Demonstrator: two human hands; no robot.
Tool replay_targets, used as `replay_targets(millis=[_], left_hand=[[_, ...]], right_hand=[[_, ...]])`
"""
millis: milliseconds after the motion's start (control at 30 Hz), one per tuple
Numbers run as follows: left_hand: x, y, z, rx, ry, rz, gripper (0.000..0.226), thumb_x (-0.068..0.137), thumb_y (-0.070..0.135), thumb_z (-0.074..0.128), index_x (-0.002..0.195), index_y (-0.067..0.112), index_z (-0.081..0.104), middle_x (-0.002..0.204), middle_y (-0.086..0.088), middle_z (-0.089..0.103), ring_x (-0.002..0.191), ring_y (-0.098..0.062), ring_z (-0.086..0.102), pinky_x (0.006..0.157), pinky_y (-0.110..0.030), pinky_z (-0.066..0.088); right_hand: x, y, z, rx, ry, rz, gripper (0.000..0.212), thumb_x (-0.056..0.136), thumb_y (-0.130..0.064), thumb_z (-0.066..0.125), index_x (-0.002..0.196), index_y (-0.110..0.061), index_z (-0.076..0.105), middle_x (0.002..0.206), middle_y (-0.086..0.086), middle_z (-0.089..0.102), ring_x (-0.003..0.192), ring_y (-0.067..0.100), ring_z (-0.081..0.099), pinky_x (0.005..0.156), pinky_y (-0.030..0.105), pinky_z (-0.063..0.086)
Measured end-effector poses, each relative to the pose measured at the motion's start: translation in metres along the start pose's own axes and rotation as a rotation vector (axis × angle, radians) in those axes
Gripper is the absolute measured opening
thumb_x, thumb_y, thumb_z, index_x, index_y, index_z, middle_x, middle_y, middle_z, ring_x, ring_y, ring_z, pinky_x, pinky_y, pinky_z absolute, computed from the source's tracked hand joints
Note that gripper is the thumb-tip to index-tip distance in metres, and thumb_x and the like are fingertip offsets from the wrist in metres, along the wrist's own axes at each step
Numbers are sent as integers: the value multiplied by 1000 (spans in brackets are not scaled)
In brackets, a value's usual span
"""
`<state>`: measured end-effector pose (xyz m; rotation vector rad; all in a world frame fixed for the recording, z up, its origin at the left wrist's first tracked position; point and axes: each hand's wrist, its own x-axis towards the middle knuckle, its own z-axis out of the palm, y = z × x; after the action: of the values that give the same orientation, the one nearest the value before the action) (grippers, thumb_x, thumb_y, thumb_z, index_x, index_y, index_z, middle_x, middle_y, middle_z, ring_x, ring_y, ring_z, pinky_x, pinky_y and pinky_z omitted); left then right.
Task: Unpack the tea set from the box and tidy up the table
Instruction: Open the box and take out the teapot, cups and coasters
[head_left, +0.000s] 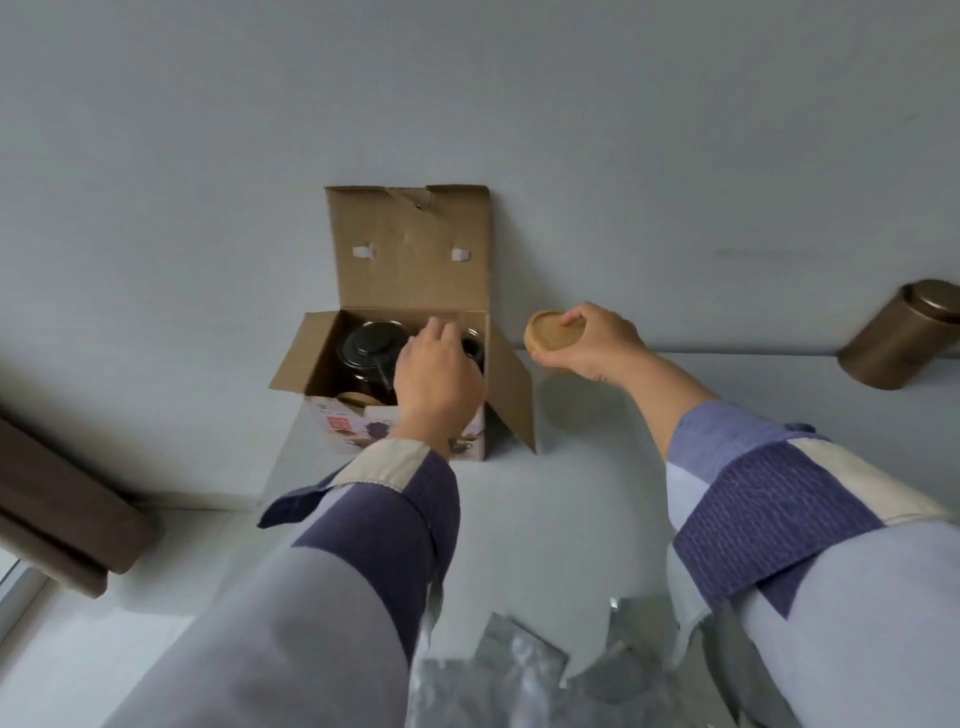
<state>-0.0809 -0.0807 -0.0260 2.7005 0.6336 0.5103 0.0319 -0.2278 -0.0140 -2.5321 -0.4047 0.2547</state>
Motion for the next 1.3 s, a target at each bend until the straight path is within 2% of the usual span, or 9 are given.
replay_targets(millis=[100, 267, 367, 467, 567, 700, 1000, 1200, 1300], left_hand=[[-23, 53, 44, -21, -74, 111, 40, 86, 11, 45, 124, 14, 56, 127, -3, 53, 114, -27, 53, 96, -34, 38], [-66, 122, 121, -103, -255, 93, 45, 90, 11, 43, 134, 17, 46, 142, 1, 42, 127, -22, 43, 106, -32, 31], [-82, 144, 162, -81, -332, 94, 48, 96, 16, 37, 144, 15, 34, 153, 0, 27, 140, -19, 26, 116, -31, 20], [-86, 155, 196, -62, -364, 97, 50, 99, 22, 31, 148, 14, 24, 158, -2, 16, 146, -16, 12, 119, -31, 8], [-94, 153, 219, 0, -313, 129, 55, 97, 27, 28, 150, 14, 22, 159, -1, 15, 147, -15, 9, 118, -30, 1], [-98, 150, 227, 12, -201, 138, 60, 88, 32, 35, 145, 13, 36, 154, -2, 30, 144, -16, 23, 118, -30, 8], [-95, 151, 227, 25, -199, 122, 62, 86, 35, 37, 144, 15, 37, 153, 0, 33, 143, -15, 25, 119, -32, 16], [-96, 151, 225, 35, -217, 120, 62, 89, 36, 37, 147, 17, 31, 155, 2, 26, 145, -13, 19, 119, -28, 8], [-97, 152, 225, 24, -213, 120, 62, 89, 36, 36, 148, 17, 31, 156, 2, 26, 145, -12, 18, 119, -29, 9]], right_hand=[[-4, 57, -18, -14, 0, 60, 73, 58, -62, 74, 119, -27, 52, 130, 6, 56, 121, 28, 50, 100, 33, 44], [-7, 152, -36, -36, -15, 148, 73, 64, -60, 72, 124, -26, 49, 129, 8, 51, 124, 29, 44, 100, 34, 43], [-2, 201, -40, -36, 9, 182, 68, 66, -56, 73, 122, -26, 48, 126, 10, 48, 124, 30, 39, 97, 33, 41], [10, 241, -45, -50, 65, 214, 67, 66, -54, 74, 121, -24, 49, 125, 11, 49, 123, 31, 39, 97, 33, 42], [29, 270, -49, -36, 111, 256, 68, 67, -50, 75, 123, -22, 48, 128, 11, 47, 125, 31, 37, 97, 34, 40], [60, 294, -50, -23, 171, 256, 68, 66, -49, 75, 123, -22, 48, 129, 10, 46, 126, 31, 37, 98, 34, 37], [112, 315, -47, -12, 276, 238, 65, 66, -46, 74, 121, -21, 51, 130, 12, 46, 123, 35, 37, 102, 36, 36], [124, 317, -47, -76, 241, 211, 64, 66, -47, 73, 121, -23, 50, 131, 14, 45, 122, 37, 38, 102, 36, 33], [121, 312, -54, -122, 150, 234, 73, 65, -52, 73, 128, -29, 44, 143, 15, 34, 130, 37, 29, 106, 36, 28]])
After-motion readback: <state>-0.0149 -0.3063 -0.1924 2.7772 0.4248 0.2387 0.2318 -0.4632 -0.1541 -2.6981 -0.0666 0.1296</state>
